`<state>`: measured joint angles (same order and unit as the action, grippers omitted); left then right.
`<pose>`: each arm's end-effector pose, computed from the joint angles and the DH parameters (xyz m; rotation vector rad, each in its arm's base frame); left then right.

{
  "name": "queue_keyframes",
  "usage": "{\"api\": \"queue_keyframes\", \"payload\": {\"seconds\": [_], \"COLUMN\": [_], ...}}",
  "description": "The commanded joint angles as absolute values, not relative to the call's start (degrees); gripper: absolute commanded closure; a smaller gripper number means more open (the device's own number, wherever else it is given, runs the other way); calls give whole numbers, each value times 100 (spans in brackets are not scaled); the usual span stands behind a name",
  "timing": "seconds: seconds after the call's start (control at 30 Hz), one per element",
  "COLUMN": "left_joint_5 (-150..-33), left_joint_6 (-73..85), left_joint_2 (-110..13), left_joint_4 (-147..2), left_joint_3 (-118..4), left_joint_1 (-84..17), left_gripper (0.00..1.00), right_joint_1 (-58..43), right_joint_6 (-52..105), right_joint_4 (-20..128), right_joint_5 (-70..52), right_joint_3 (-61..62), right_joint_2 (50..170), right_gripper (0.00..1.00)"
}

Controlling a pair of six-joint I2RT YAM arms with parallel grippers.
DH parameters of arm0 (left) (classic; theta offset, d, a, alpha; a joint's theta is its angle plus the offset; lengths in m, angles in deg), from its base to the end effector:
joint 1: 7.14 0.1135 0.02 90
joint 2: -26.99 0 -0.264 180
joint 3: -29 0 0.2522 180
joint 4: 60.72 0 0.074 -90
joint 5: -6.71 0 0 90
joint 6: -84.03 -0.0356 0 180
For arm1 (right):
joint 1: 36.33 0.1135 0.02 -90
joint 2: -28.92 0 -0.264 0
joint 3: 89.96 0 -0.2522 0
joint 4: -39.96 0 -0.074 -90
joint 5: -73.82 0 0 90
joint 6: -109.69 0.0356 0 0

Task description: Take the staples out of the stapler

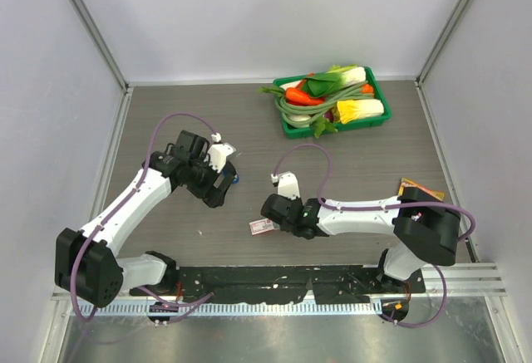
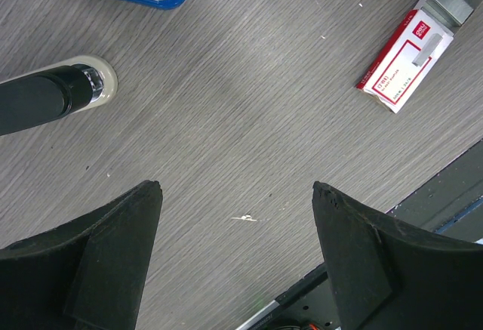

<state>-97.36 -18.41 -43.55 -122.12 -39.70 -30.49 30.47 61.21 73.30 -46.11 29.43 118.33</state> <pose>0.2105 -0.1003 0.2574 0.8964 2.5207 -0.3890 0.1295 0.2571 0.1633 -0.3763 2.4176 0.1088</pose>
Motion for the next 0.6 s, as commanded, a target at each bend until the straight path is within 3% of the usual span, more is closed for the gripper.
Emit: {"api": "queue_keyframes", "payload": {"seconds": [0.0, 0.57], "left_joint_5": [-9736, -9753], "left_joint_6": [-1897, -1889], "left_joint_2": [-4191, -4200], "left_joint_4": [-12238, -12194], "left_joint_3": [-4013, -3961], "left_joint_1": [-3070, -3070], "left_gripper": [15, 15], "right_joint_1": [3099, 2537], "right_joint_6": [6127, 5713], "right_joint_4": [7420, 7518], "right_joint_5": [-4835, -4835], "right_joint_3": [2750, 2433], "right_joint_2": [11743, 11400], "right_gripper": [68, 78]}}
